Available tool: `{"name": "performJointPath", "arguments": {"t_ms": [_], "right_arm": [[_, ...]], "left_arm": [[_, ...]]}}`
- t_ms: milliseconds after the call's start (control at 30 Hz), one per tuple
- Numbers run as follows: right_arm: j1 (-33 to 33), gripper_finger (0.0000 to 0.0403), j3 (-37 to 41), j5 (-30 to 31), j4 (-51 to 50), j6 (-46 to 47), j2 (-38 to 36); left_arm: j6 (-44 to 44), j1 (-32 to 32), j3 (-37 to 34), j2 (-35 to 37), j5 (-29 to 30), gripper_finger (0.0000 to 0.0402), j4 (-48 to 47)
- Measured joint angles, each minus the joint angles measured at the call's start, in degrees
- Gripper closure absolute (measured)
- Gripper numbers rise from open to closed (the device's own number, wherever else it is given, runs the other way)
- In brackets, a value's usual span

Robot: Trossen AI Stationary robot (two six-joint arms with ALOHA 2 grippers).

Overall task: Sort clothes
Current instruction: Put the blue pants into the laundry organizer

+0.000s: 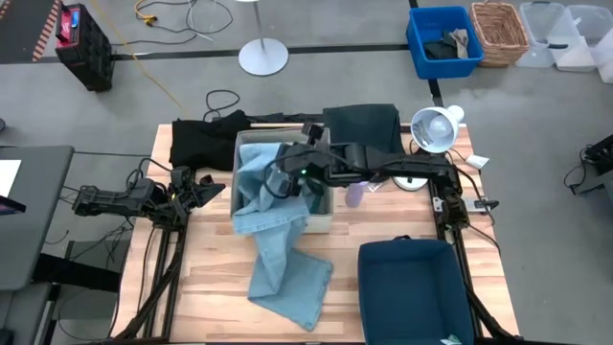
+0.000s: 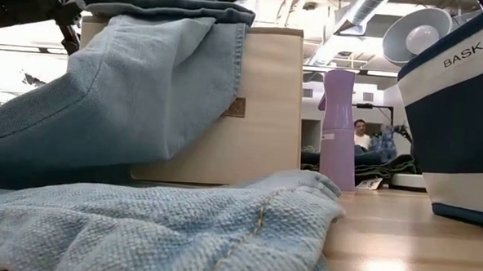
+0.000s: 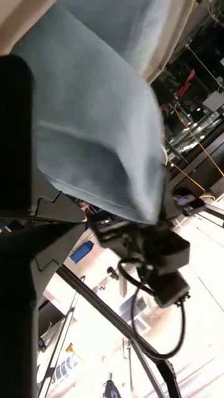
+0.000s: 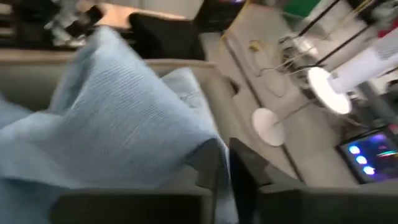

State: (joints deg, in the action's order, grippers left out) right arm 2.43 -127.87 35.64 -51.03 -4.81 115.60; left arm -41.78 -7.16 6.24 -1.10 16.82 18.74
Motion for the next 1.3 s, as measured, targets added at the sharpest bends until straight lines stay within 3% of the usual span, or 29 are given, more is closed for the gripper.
{"name": "performJointPath", "arguments": {"t_ms": [267, 367, 633, 867, 1067, 1300], "right_arm": [[2.1, 0.0174, -0.7, -2.4, -0.3, 6.0, -0.1], [3.7, 0.0137, -3.1, -4.5, -0.2, 7.5, -0.4], [11.3, 0.0129, -4.1, -11.8, 0.2, 12.6, -0.2], [17.9, 0.0129, -3.8, -13.0, -4.4, 19.5, -0.1], [21.8, 0.0129, 4.0, -13.0, -4.2, 32.1, 0.0], [24.9, 0.0129, 17.6, -10.5, 12.4, 48.3, 0.0]], "left_arm": [[0.0, 0.0, 0.0, 0.0, 0.0, 0.0391, 0.0], [0.0, 0.0, 0.0, 0.0, 0.0, 0.0391, 0.0], [0.0, 0.0, 0.0, 0.0, 0.0, 0.0391, 0.0], [0.0, 0.0, 0.0, 0.0, 0.0, 0.0391, -0.2], [0.0, 0.0, 0.0, 0.0, 0.0, 0.0391, -0.2], [0.0, 0.0, 0.0, 0.0, 0.0, 0.0391, -0.6]]}}
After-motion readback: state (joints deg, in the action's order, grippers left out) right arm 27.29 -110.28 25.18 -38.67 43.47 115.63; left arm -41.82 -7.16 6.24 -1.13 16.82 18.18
